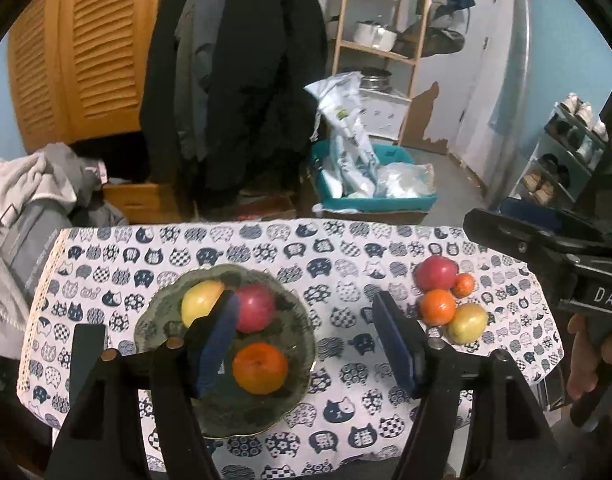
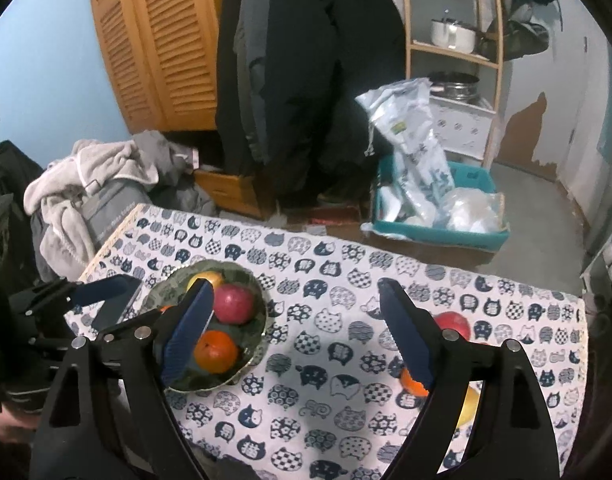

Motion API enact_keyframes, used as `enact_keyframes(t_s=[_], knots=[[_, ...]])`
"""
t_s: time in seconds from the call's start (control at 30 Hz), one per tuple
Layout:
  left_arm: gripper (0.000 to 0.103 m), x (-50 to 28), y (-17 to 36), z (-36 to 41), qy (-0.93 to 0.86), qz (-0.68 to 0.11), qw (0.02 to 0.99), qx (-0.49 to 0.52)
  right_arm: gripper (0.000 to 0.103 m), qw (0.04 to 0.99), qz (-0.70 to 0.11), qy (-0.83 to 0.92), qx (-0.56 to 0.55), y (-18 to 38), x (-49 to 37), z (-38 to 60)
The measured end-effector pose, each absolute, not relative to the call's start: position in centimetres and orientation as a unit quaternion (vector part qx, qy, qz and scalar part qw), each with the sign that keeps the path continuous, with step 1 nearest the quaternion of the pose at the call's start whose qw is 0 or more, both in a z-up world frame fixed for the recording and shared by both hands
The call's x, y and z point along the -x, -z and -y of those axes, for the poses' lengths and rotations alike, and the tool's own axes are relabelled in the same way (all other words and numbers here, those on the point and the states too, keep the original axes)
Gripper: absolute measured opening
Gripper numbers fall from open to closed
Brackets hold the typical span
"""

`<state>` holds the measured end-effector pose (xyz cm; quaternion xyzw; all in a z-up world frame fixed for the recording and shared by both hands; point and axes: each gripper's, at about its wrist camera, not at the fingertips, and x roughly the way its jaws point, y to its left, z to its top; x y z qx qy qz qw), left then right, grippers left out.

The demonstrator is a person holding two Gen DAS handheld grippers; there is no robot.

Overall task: Organize fruits
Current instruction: 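Withdraw both open tools from the bowl back toward the remaining fruit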

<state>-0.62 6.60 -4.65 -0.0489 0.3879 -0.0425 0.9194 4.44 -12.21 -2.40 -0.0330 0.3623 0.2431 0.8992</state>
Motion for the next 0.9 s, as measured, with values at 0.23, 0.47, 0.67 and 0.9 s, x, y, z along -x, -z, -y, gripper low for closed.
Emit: enact_keyframes(t_s=[0.23, 0.47, 0.67, 0.9], knots=[[0.073, 0.4, 4.0, -4.3, 0.061, -0.387, 0.919, 0.041, 0.086, 0.908, -0.348, -0.232, 0.028, 1.4, -3.5, 14.9], [0.078, 0.3, 3.3, -1.8, 0.076, -0.384, 0.920, 0.026, 0.086, 0.914, -0.343, -0.214, 0.024, 1.2, -2.9, 17.8], [0.081, 0.3, 2.8, 0.3, 0.086, -0.379, 0.921, 0.012, 0.086, 0.918, -0.342, -0.198, 0.016, 1.3, -2.7, 20.3], [0.082, -0.3, 3.2, 2.3, 0.095, -0.388, 0.917, 0.004, 0.086, 0.921, -0.350, -0.173, 0.002, 1.7, -3.1, 23.6]])
